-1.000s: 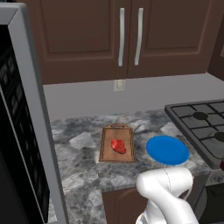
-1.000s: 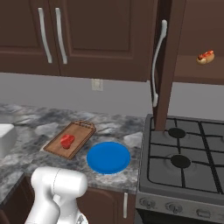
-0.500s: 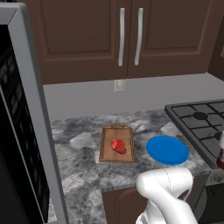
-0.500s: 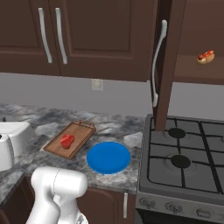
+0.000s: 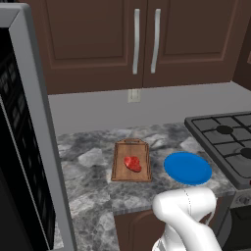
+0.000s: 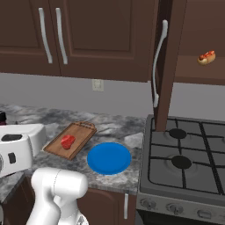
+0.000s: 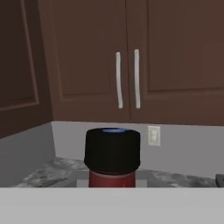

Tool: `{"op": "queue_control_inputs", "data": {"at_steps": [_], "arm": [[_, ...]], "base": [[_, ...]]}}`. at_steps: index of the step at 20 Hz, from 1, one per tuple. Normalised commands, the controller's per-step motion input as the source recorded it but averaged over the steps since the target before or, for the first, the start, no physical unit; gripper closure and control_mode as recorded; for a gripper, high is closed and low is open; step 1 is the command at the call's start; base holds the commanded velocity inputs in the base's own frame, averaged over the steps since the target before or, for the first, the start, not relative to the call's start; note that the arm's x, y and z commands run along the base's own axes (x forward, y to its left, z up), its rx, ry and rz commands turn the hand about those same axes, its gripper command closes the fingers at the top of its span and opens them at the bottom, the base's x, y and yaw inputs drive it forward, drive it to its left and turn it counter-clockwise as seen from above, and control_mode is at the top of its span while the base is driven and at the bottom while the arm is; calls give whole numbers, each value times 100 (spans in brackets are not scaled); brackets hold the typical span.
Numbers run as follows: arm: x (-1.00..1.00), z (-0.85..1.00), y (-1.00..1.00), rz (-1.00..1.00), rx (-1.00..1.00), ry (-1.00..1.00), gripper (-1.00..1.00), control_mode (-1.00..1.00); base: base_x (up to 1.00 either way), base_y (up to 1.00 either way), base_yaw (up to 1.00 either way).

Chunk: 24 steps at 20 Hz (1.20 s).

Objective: Pick the steak from the plate and place it on the cutting board. Then pick the condiment bottle from the cabinet and place it next to the cutting board.

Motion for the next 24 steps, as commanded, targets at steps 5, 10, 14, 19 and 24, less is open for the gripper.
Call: {"op": "queue_control_inputs", "data": {"at_steps": [5,10,14,19,24], "arm": [[8,-35,-11,6,0,-11,100,-100],[3,-39,-9,6,0,-15,100,-100],[0,-31,-2,7,0,-15,100,-100],[3,-32,-8,5,0,-15,100,-100],[17,-38,-9,3,0,-15,100,-100]], "base": [[0,0,0],[0,0,0],[0,0,0],[0,0,0],[0,0,0]]}}
